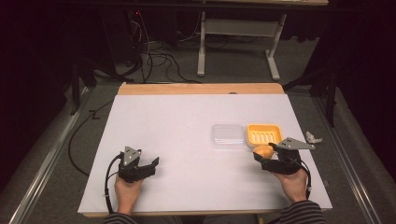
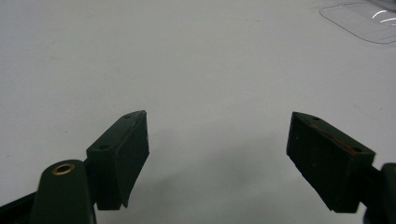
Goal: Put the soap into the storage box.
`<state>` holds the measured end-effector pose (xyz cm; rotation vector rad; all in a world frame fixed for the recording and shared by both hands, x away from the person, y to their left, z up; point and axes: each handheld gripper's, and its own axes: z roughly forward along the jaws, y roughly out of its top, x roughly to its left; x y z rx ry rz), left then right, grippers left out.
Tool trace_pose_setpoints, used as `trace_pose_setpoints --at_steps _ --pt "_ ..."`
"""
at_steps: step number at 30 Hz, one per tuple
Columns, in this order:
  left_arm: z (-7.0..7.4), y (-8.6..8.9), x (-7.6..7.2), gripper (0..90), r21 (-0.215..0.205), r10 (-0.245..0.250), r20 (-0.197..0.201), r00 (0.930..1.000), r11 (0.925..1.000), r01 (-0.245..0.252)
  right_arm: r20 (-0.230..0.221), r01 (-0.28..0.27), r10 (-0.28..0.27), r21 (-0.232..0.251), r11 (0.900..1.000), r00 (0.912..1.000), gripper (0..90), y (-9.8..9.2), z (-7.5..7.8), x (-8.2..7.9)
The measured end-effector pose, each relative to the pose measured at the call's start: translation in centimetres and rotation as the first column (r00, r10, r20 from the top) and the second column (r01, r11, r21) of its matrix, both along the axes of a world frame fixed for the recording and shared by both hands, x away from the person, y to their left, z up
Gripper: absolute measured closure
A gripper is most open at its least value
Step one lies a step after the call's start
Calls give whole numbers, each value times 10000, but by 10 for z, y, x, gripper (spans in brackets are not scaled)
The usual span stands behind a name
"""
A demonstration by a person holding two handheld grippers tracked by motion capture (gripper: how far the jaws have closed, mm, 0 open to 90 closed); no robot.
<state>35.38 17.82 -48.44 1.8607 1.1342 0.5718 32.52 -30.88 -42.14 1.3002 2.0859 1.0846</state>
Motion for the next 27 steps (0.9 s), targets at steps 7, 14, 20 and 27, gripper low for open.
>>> trace_pose_setpoints --at_steps 7,14,20,27 --pt "0 0 0 208 -5 -27 41 10000 10000 27 156 217 -215 -93 9997 9996 259 -13 5 -1" --pt "0 0 0 206 17 62 62 10000 10000 -62 77 188 -188 -32 9998 9998 259 -18 4 10" --pt "0 0 0 203 13 112 38 9999 9999 -112 -65 181 -180 120 9998 9998 259 -21 2 22" --pt "0 1 0 203 -34 96 -21 10000 9999 -96 -32 322 -321 139 9994 9995 259 -22 5 38"
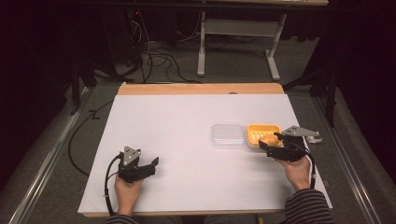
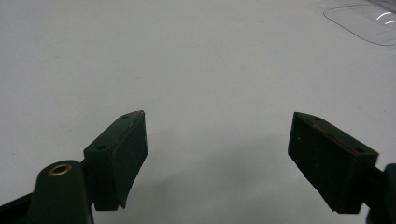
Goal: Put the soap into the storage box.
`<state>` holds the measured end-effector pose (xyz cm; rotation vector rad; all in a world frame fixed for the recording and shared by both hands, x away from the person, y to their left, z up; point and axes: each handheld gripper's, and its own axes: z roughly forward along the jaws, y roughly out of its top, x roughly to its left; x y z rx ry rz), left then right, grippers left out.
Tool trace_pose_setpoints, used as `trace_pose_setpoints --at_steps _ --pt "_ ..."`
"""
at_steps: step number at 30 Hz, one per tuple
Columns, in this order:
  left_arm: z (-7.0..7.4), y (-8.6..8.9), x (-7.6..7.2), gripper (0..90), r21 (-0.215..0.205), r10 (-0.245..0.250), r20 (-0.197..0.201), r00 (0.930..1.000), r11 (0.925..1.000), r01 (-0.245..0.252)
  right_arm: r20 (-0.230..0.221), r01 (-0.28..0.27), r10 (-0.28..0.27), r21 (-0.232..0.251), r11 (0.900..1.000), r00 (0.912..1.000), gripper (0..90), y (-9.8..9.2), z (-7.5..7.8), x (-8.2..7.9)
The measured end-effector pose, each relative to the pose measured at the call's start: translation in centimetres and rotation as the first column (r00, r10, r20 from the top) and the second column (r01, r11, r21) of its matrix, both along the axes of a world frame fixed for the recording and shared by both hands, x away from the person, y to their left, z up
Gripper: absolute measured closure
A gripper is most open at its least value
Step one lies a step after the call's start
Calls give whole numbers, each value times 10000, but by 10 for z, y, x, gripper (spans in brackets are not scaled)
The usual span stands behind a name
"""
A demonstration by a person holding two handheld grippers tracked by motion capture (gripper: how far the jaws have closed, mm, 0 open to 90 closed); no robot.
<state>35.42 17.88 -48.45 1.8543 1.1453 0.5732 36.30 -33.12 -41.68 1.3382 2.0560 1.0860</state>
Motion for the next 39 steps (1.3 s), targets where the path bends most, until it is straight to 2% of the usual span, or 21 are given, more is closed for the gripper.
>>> trace_pose_setpoints --at_steps 10,18,23,30,34,39 --pt "0 0 0 203 -7 -23 0 10000 10000 23 -72 281 -281 46 9996 9996 258 -2 -1 25" --pt "0 0 0 203 -21 -15 -14 10000 10000 15 -442 383 -391 -189 9991 9983 258 2 -11 43" --pt "0 0 0 203 -8 -23 -12 10000 10000 23 -448 480 -486 -156 9987 9978 258 3 -16 53" --pt "0 0 0 201 -2 4 5 10000 10000 -4 -525 521 -531 -197 9984 9972 258 5 -21 61" --pt "0 0 0 201 15 -12 14 10000 10000 12 -717 690 -684 68 9976 9951 257 3 -27 65" --pt "0 0 -1 199 -6 -28 20 10000 10000 28 -836 729 -736 -110 9973 9938 257 5 -31 68"
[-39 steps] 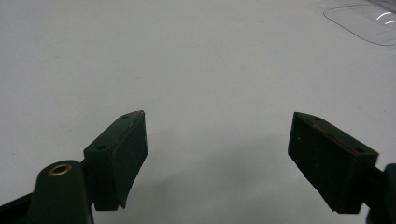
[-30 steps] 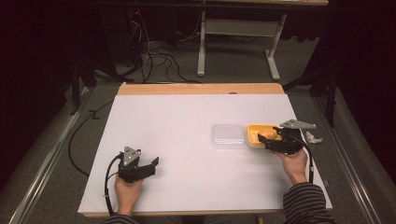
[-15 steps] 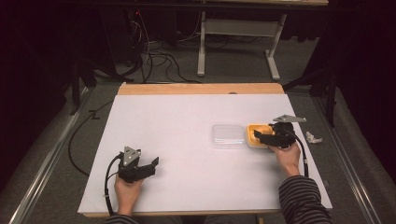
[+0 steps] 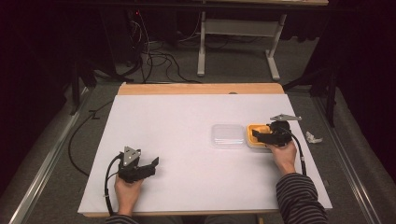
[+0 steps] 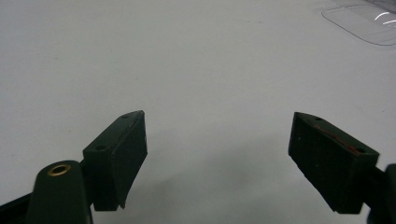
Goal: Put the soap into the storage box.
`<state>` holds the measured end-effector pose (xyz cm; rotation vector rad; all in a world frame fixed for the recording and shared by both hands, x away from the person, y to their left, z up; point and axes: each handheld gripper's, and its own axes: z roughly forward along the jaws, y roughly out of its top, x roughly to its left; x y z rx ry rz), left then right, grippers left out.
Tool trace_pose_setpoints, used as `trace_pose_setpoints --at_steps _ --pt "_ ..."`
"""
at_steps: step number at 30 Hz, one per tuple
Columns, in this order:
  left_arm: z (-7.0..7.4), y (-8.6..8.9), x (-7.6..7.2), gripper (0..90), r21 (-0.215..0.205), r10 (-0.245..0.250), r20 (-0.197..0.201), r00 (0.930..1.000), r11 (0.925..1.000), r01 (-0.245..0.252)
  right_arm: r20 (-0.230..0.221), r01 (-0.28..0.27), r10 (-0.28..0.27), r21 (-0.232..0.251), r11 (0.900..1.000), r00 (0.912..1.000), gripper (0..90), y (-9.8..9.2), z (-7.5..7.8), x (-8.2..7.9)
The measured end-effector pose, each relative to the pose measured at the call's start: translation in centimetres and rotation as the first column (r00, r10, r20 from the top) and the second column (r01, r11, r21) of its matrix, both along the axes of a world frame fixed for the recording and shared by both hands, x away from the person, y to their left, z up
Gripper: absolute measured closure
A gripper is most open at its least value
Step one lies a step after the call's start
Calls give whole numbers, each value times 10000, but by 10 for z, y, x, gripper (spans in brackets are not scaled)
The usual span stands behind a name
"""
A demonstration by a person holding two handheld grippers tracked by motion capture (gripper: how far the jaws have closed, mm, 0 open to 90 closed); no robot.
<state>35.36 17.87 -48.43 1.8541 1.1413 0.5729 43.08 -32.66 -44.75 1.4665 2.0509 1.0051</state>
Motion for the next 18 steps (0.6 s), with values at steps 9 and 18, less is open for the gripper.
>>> trace_pose_setpoints --at_steps 9,18 --pt "0 0 0 198 -2 -17 24 10000 10000 17 -123 -167 162 -388 9991 9998 254 1 -2 -1" --pt "0 0 0 194 -14 -39 53 10000 10000 39 -507 -171 135 -694 9974 9986 255 -1 -6 -2"
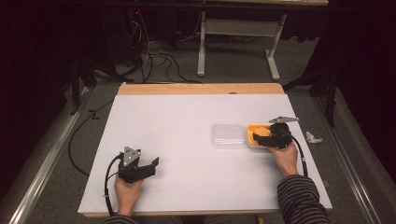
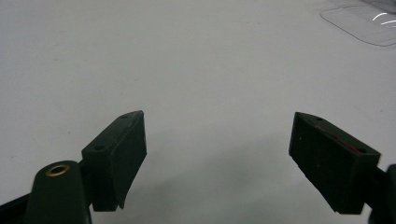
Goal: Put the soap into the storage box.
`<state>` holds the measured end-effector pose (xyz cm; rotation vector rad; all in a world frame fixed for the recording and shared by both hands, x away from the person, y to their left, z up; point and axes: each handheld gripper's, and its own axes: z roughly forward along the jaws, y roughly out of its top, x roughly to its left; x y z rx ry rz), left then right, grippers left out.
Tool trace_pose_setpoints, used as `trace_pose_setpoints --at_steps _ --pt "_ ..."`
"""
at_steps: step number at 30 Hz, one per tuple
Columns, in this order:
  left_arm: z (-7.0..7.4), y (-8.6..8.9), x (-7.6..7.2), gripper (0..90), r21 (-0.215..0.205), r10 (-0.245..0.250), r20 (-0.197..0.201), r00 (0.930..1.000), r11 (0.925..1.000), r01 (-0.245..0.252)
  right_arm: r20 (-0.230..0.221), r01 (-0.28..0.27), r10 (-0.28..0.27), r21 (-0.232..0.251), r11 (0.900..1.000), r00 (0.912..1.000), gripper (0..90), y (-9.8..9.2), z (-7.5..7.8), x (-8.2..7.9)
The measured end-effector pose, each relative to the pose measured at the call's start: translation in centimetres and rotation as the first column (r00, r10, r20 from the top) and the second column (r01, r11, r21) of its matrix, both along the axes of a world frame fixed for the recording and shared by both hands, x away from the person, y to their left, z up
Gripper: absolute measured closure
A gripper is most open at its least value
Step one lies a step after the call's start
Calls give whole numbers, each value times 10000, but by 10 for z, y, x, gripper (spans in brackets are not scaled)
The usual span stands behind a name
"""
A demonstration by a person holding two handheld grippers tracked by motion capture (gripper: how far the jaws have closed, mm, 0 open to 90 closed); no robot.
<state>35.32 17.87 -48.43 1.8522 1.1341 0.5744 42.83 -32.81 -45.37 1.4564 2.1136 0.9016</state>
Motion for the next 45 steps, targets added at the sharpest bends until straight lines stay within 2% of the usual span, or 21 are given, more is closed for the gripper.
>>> trace_pose_setpoints --at_steps 10,18,24,33,45 --pt "0 0 0 193 0 -10 -20 10000 10000 10 -146 153 -154 -75 9999 9998 254 -1 -4 2" --pt "0 0 0 194 9 0 -6 10000 10000 0 210 239 -240 60 9997 9995 227 0 2 -1" --pt "0 0 0 193 13 6 40 10000 10000 -6 284 245 -252 257 9994 9993 208 -3 5 -5" --pt "0 0 0 193 26 6 42 10000 10000 -6 590 312 -332 350 9989 9977 217 -4 12 -12" --pt "0 -1 0 193 61 3 51 10000 10000 -3 780 388 -453 832 9958 9959 241 -12 20 -23"
